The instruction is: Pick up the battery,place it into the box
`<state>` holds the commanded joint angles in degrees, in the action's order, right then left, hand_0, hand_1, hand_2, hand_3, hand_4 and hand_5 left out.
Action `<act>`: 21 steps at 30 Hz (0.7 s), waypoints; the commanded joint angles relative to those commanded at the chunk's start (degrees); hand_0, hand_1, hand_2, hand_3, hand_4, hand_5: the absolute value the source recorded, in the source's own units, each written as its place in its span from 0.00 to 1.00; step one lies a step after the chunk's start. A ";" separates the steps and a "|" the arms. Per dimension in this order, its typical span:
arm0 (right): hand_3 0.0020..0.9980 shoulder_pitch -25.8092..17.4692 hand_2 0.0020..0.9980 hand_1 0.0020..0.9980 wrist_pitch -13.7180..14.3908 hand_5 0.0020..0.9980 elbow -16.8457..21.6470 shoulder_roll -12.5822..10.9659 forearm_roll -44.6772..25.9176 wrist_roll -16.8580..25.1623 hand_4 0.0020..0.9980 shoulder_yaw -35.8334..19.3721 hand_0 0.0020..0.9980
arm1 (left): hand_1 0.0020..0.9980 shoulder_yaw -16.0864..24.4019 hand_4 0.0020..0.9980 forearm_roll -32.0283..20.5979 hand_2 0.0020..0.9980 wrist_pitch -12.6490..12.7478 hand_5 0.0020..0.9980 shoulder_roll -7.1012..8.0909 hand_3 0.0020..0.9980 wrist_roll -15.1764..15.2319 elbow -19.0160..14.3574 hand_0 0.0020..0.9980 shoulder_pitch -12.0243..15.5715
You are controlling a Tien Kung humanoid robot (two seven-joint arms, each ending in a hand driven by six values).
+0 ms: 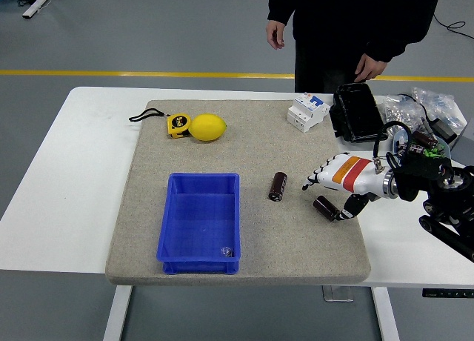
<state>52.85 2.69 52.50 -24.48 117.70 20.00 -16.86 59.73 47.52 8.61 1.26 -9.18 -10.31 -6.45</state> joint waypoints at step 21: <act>0.74 -1.38 0.70 0.64 1.69 0.13 -3.73 1.23 -0.88 0.48 1.00 0.06 0.71 | 0.70 -0.11 0.69 0.22 0.73 -0.14 0.60 -0.29 0.62 0.00 0.00 0.75 -0.52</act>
<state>51.47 4.38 48.77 -23.25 116.82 20.48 -16.80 59.62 47.74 8.46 0.97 -9.18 -10.31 -6.97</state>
